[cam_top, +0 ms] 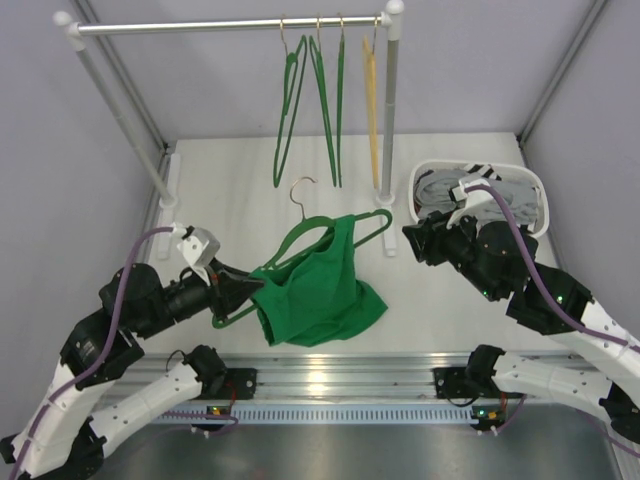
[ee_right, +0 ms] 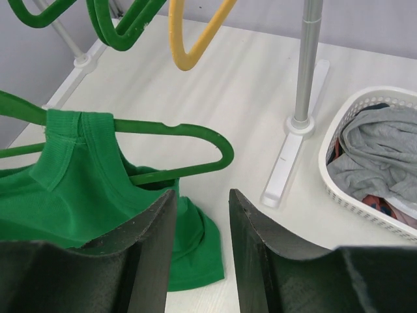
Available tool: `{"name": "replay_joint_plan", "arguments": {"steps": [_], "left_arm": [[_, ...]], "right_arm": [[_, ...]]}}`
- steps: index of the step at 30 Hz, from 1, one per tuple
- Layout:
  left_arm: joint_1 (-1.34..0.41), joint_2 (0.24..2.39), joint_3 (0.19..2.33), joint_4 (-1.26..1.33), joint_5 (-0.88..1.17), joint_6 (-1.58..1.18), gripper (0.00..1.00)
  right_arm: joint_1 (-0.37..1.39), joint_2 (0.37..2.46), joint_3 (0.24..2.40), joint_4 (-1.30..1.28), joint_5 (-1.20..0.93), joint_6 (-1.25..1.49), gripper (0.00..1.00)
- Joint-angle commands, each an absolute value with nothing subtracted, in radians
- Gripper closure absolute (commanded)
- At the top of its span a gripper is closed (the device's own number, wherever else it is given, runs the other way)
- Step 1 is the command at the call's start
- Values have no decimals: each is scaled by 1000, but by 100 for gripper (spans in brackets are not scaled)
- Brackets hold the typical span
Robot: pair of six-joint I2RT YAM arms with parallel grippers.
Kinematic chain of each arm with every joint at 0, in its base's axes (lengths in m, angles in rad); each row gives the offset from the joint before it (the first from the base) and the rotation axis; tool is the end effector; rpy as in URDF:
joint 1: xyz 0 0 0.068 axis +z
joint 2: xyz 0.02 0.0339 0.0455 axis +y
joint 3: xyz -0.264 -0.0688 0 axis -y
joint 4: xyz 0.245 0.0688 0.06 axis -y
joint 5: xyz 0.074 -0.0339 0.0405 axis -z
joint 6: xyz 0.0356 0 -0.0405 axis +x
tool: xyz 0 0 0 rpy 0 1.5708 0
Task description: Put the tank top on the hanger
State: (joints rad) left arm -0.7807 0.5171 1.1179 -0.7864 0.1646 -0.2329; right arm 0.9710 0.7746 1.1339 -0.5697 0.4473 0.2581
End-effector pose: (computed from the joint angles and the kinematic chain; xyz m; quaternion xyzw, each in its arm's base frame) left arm 0.0427 -0.0506 0.4119 0.2580 0.7242 -0.3642 0.5257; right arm 0.0936 0.1096 0.4183 -0.1338 0.7591 0.2127 0.6005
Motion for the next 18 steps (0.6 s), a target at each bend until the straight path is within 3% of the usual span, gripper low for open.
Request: {"name": "replay_joint_plan", "arguments": {"steps": [1, 18], "left_arm": [[-779, 476, 1098, -805, 82, -276, 100], [-779, 402, 1042, -873, -355, -368, 100]], "right_arm": [[971, 772, 1163, -561, 459, 265, 62], [971, 781, 1152, -583, 471, 261, 61]]}}
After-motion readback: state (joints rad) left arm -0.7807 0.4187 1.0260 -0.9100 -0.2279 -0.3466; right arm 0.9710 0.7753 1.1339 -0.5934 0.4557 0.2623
